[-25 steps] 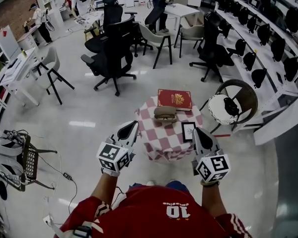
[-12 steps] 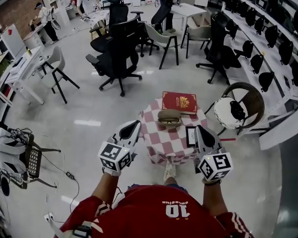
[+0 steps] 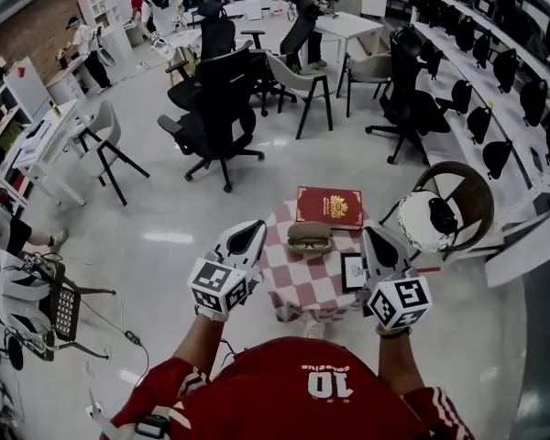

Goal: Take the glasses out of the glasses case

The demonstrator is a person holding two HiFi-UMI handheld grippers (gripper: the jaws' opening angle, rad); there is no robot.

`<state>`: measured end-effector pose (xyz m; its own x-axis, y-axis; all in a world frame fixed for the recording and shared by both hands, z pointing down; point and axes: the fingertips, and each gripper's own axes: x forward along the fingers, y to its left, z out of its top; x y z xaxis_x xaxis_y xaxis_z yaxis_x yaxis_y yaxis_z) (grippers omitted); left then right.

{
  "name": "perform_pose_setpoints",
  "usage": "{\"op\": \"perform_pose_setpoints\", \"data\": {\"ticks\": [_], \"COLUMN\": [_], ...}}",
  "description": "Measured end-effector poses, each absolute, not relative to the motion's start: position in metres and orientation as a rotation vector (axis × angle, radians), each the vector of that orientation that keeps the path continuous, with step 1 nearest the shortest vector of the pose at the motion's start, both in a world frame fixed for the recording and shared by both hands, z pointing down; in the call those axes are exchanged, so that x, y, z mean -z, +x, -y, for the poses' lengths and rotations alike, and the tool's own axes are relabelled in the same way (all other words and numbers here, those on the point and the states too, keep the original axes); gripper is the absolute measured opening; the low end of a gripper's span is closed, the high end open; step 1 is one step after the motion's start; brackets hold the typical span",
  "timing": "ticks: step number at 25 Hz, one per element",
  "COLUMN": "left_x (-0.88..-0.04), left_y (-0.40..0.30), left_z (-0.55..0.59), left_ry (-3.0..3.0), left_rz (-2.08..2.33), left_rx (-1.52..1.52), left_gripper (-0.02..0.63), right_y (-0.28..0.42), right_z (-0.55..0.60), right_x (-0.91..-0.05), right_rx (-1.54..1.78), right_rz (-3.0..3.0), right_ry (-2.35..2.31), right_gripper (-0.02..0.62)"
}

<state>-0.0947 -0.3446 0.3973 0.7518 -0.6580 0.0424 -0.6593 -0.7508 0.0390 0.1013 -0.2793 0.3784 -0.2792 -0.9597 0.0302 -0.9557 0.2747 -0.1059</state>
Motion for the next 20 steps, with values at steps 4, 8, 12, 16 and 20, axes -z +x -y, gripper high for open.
{"op": "perform_pose_setpoints", "data": {"ticks": [4, 8, 12, 16, 20], "left_x": [-0.399, -0.399, -0.405, -0.412, -0.42], "left_y": [-0.08, -0.068, -0.057, -0.045, -0.033], "left_z": [0.363, 0.373, 0.379, 0.385, 0.39], "left_ry": [2.896, 2.923, 2.952, 2.984, 3.007], "left_rz": [1.07, 1.037, 0.999, 0.962, 0.915], "left_rx": [-0.038, -0.056, -0.081, -0.11, -0.143], "left_gripper": [0.008, 0.009, 0.009, 0.048, 0.074], "right_y": [0.113, 0.118, 0.12, 0.123, 0.126], "right_z": [0.295, 0.307, 0.315, 0.322, 0.327], "right_x": [-0.384, -0.388, -0.393, -0.399, -0.403], "right_rx": [0.175, 0.197, 0.201, 0.217, 0.23], "right_rz": [-2.487, -2.493, -2.499, -2.499, -2.497], "right_ry": [-1.867, -1.864, -1.859, -1.856, -1.863], "right_gripper": [0.016, 0.017, 0.015, 0.017, 0.016]}}
